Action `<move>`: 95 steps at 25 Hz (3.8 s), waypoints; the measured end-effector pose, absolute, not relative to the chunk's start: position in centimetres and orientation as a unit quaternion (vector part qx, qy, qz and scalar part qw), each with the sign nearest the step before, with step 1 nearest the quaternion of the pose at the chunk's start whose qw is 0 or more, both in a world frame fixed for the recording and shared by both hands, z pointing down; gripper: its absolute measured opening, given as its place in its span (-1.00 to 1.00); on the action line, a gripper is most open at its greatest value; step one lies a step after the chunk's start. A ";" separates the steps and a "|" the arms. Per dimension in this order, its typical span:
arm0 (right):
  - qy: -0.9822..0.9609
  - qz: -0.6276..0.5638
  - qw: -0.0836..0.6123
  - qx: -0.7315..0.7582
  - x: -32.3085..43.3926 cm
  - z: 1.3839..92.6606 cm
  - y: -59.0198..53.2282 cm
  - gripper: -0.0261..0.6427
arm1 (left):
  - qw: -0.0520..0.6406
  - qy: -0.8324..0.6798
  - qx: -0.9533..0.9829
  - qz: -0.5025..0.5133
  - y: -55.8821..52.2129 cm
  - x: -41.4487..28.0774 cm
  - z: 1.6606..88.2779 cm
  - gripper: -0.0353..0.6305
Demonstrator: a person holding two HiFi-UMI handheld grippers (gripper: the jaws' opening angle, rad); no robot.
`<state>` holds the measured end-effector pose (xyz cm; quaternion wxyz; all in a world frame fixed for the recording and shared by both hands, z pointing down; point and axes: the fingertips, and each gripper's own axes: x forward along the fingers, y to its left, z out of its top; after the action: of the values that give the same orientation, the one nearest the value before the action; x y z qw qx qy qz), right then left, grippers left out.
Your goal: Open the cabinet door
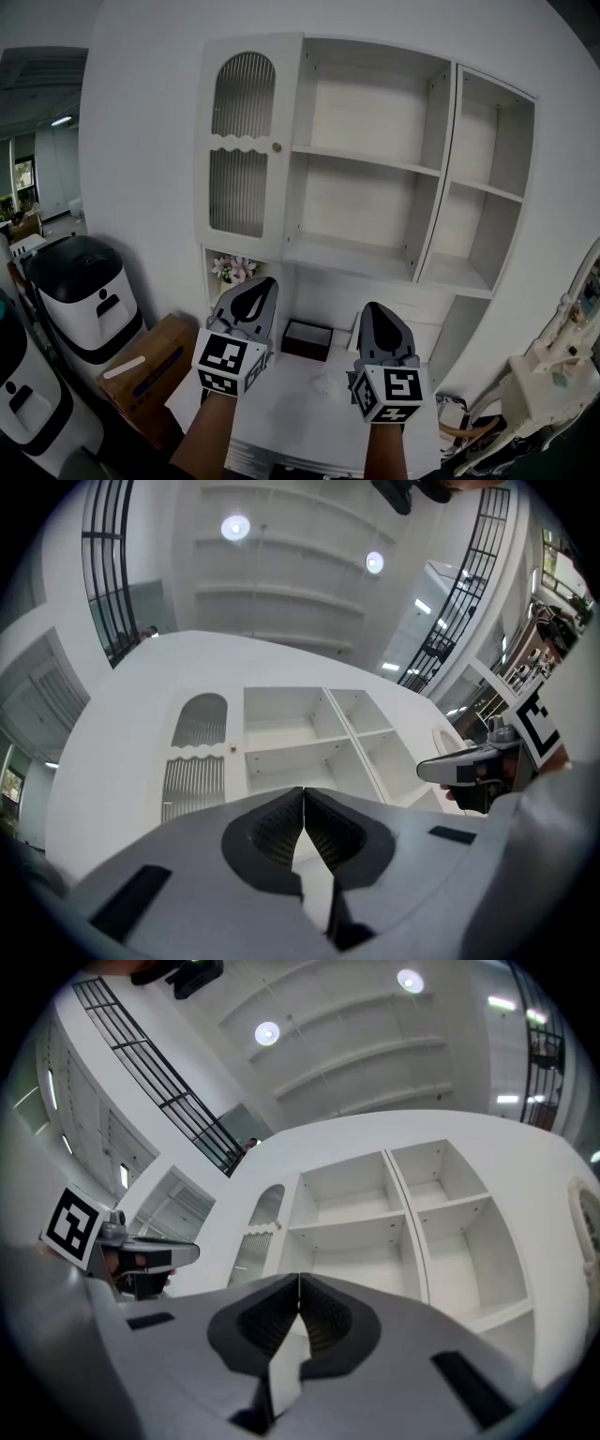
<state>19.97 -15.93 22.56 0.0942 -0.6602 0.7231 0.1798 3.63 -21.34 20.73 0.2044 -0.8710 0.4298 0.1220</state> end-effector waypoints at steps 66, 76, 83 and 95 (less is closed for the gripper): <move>0.741 0.221 0.089 -0.628 16.3 16.1 -33.4 -0.86 | 0.226 0.432 -0.858 0.161 -38.6 0.9 14.1 -0.87; 0.741 0.251 0.095 -0.616 15.0 11.1 -34.4 -0.86 | 0.246 0.421 -0.855 0.175 -39.6 1.4 8.1 -0.86; 0.741 0.264 0.107 -0.608 14.6 6.5 -35.2 -0.86 | 0.258 0.428 -0.848 0.178 -40.2 1.2 5.3 -0.86; 0.738 0.263 0.089 -0.615 15.6 8.5 -35.3 -0.86 | 0.284 0.437 -0.840 0.149 -42.4 2.3 4.2 -0.86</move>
<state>15.61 -35.34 8.53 0.0888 -0.6153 0.7380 0.2626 2.27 -42.39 4.15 0.2841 -0.8401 0.4373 0.1491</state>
